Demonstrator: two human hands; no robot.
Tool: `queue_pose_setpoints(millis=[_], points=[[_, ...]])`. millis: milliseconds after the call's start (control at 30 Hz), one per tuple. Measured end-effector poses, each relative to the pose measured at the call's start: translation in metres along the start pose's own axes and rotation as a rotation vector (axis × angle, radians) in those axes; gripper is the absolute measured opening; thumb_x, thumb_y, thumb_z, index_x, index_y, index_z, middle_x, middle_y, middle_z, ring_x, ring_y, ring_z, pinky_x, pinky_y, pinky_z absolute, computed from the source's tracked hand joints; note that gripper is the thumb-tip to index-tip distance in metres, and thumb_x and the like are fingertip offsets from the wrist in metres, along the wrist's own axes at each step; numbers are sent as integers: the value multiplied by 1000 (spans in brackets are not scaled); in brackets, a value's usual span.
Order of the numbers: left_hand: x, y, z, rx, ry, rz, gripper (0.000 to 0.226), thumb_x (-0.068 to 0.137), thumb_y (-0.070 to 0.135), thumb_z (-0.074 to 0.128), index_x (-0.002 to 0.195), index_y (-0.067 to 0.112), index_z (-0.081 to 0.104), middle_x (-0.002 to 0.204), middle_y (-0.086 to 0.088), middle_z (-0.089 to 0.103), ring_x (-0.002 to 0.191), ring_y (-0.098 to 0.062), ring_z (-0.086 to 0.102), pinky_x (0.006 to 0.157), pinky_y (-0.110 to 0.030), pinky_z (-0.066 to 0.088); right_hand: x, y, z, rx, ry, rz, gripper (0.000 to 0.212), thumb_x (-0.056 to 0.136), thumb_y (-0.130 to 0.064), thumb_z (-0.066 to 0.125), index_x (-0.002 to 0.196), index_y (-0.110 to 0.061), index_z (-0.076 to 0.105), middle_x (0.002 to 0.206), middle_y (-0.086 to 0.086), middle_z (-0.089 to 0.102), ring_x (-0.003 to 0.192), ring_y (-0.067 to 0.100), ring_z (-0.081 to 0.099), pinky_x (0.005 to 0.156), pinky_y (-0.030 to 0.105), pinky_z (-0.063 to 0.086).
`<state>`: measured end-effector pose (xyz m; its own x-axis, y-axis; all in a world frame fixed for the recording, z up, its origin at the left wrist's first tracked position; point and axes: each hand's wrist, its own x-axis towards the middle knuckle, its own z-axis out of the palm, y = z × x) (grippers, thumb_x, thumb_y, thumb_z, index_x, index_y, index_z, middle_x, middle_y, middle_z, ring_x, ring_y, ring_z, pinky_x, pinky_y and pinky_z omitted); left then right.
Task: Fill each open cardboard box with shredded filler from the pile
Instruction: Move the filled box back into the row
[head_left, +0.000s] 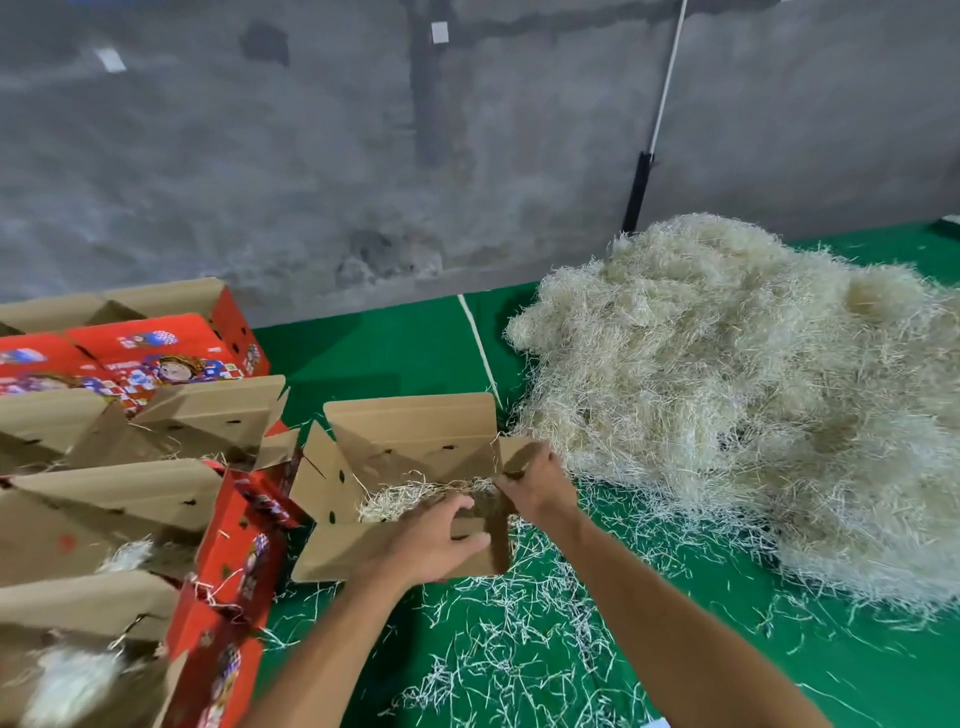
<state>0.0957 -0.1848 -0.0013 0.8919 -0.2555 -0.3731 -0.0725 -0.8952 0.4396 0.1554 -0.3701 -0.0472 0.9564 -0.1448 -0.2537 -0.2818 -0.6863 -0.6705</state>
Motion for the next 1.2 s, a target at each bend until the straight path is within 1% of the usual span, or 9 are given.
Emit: queue_pose_setpoints(millis=[133,333,467,600,700,767,900,1133,1200], points=[[-11,-3,-3,101,-57,-13,89,74,82,54,148,39,30,156,5,31,140,-22,34,116,-55,25,2,-16,-4,-72,117,-107,77,91,-33,69,150,-18,21,138,9,44,87,23,68,67,29,60],[-14,-15,-2,147,-27,-15,90,75,71,62,150,38,26,161,9,20,147,-17,18,120,-54,7,12,-32,-3,-26,116,-116,69,89,-10,68,141,-14,24,109,5,62,78,15,57,66,21,52],[-16,-25,-4,122,89,31,61,92,25,62,144,46,37,153,21,35,134,-5,31,112,-38,18,22,-29,-1,64,58,6,47,96,-5,58,138,-3,36,75,-3,48,59,5,48,35,13,38],[-8,-15,-11,130,135,88,54,95,12,55,138,44,49,141,20,51,119,-3,49,112,-40,33,26,-27,-7,68,127,42,38,96,-10,60,129,2,46,67,-5,45,53,2,45,31,13,34],[11,-6,-20,180,173,110,39,98,21,57,132,38,57,127,14,64,100,-5,60,110,-42,37,27,-19,-17,121,199,29,29,98,-10,57,122,2,48,68,-1,54,53,9,57,39,17,43],[29,0,-27,258,236,100,30,98,30,56,126,37,62,120,12,68,102,-8,61,110,-42,35,28,-13,-26,133,270,17,25,96,-9,56,119,-1,48,73,0,59,57,16,61,45,25,47],[59,4,-37,288,331,68,23,97,31,57,116,35,69,110,11,72,97,-10,64,109,-39,33,39,-10,-31,143,350,12,29,89,-3,56,117,-6,51,72,-4,55,59,14,54,46,21,40],[75,-34,-59,264,391,-20,18,95,35,59,107,32,72,98,11,70,88,-9,58,106,-41,35,67,-49,-7,146,241,-71,26,86,2,60,110,-6,56,90,6,63,74,22,65,68,44,61],[76,-50,-71,264,381,-60,20,96,36,58,111,33,70,104,9,70,95,-10,58,107,-41,34,79,-68,7,101,213,-101,25,86,0,59,111,-4,55,85,6,62,70,21,63,63,41,59]])
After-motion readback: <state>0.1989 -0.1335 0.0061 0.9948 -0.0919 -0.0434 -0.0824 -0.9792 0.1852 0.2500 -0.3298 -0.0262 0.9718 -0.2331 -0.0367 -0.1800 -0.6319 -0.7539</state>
